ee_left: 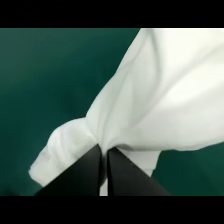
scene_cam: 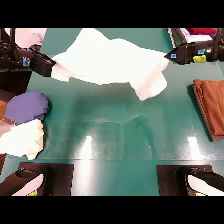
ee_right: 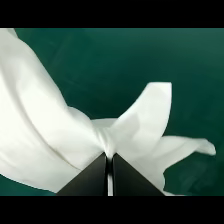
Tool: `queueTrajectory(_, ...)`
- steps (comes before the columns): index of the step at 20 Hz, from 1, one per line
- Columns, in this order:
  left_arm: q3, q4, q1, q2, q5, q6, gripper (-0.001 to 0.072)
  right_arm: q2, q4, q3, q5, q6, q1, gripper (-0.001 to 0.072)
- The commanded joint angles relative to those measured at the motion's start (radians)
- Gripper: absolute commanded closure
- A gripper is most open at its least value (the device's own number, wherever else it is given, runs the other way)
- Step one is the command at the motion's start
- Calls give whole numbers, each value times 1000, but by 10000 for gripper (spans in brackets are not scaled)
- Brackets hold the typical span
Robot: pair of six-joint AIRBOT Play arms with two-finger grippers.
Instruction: Fold the shirts.
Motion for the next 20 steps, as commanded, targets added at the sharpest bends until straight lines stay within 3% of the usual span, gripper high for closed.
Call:
queueTrajectory(1,2,41,1,2,36,5,679,3,-140,17,29,48,58,696)
queueTrajectory(4,-5,252,1,-8,37,-63,679,-14,-351,-4,93,111,120,697)
queueTrajectory(9,-211,256,1,-8,62,-75,679,-14,-349,-274,141,108,241,696)
queueTrajectory(13,-372,256,1,-8,116,-74,678,-14,-261,-428,13,108,277,695)
queueTrajectory(17,-362,262,1,3,156,-75,679,-14,-259,-417,-52,108,270,695)
queueTrajectory(20,-216,270,1,21,93,-75,679,14,-259,-301,-25,108,223,695)
